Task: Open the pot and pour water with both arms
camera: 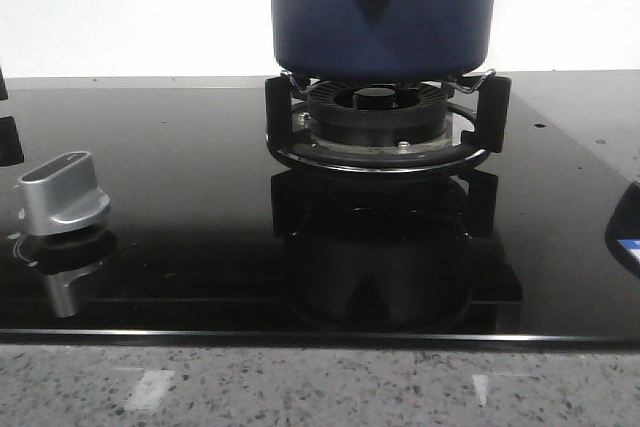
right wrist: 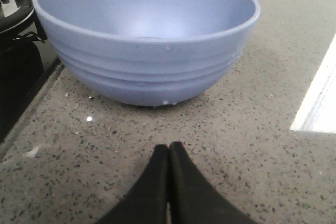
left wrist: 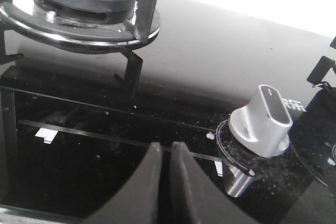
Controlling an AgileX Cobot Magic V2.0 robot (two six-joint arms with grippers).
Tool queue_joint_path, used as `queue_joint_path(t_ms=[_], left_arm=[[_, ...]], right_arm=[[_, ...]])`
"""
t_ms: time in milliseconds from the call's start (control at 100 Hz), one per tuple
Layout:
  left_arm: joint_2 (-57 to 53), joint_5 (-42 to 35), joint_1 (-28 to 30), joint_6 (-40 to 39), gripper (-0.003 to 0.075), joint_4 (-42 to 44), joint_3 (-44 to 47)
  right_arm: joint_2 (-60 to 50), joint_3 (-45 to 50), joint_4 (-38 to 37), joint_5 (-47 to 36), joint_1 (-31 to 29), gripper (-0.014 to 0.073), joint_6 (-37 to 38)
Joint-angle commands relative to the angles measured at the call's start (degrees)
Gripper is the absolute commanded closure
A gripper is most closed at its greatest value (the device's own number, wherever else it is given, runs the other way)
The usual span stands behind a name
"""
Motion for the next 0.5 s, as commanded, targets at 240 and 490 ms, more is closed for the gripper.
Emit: queue_joint_path(t_ms=[240, 490], left_arm=[[-1.5, -2.0, 0.0, -0.5, 0.0741, -0.7, 1.8], [-1.5, -2.0, 0.0, -0.5, 0.0741, -0.7, 1.8]], right_arm=[[-0.7, 1.4, 3.3, -1.9, -0.4, 0.0668, -0.4], [-0.7, 1.4, 3.3, -1.8, -0.4, 0.0668, -0.4]])
